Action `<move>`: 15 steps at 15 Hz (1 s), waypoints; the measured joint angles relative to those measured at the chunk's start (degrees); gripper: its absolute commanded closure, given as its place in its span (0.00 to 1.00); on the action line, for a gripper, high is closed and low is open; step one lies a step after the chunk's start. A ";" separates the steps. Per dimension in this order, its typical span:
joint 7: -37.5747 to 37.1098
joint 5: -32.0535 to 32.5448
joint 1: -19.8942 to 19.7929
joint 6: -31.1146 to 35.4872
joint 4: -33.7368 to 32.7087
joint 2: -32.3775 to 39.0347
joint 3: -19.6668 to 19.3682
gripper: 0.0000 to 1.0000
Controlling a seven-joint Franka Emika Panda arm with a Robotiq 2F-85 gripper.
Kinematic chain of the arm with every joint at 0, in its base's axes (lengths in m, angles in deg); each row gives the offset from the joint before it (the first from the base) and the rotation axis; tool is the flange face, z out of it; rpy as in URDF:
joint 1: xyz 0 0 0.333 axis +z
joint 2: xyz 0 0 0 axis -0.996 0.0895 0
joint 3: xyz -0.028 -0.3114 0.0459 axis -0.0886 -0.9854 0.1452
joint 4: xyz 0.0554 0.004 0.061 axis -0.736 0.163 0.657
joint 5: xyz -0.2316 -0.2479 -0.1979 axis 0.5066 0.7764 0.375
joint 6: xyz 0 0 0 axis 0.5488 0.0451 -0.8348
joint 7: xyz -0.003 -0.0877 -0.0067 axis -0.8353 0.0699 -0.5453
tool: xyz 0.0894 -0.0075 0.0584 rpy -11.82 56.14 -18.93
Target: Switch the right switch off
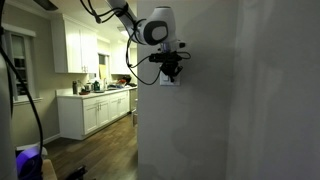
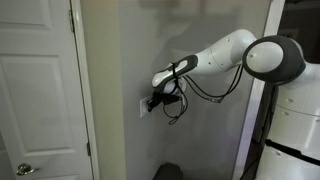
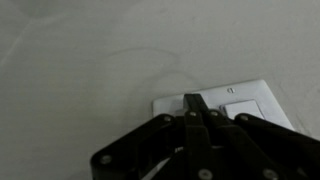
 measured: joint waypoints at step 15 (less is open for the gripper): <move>0.00 0.02 -2.04 -0.02 0.08 0.03 0.11 0.67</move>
